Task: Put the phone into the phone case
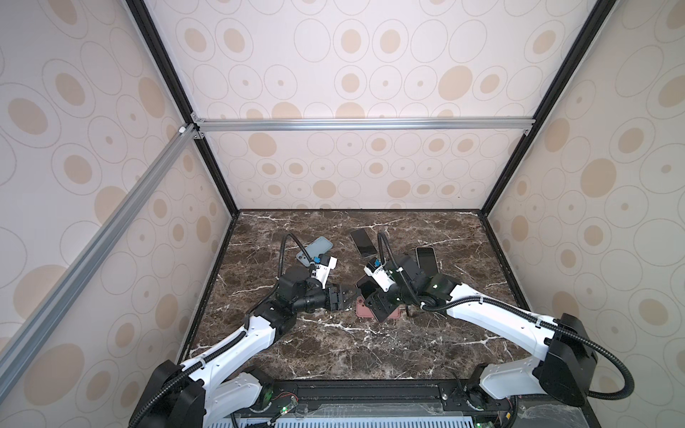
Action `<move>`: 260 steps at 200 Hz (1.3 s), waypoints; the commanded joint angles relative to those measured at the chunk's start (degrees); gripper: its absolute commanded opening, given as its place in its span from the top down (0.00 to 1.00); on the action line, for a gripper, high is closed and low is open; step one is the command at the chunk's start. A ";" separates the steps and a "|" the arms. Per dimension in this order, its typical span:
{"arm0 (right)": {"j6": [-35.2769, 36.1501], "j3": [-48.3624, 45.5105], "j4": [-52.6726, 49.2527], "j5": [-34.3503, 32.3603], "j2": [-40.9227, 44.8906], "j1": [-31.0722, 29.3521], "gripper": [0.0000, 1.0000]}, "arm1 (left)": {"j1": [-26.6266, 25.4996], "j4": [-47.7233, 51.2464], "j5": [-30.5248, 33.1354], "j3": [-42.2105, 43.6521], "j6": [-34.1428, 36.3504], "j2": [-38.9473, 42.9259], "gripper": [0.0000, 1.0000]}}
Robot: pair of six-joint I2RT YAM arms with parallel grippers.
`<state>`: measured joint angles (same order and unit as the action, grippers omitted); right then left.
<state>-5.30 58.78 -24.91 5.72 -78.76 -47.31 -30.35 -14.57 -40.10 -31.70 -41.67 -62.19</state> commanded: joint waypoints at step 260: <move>4.65 4.56 -4.62 -4.12 2.90 -4.02 0.01 | 2.66 -11.46 -6.22 1.55 -6.14 -0.23 1.00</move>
<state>-1.21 63.70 -28.40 2.72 -78.59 -51.31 -28.53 -21.78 -44.99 -29.71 -48.42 -64.38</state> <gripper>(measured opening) 0.969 0.098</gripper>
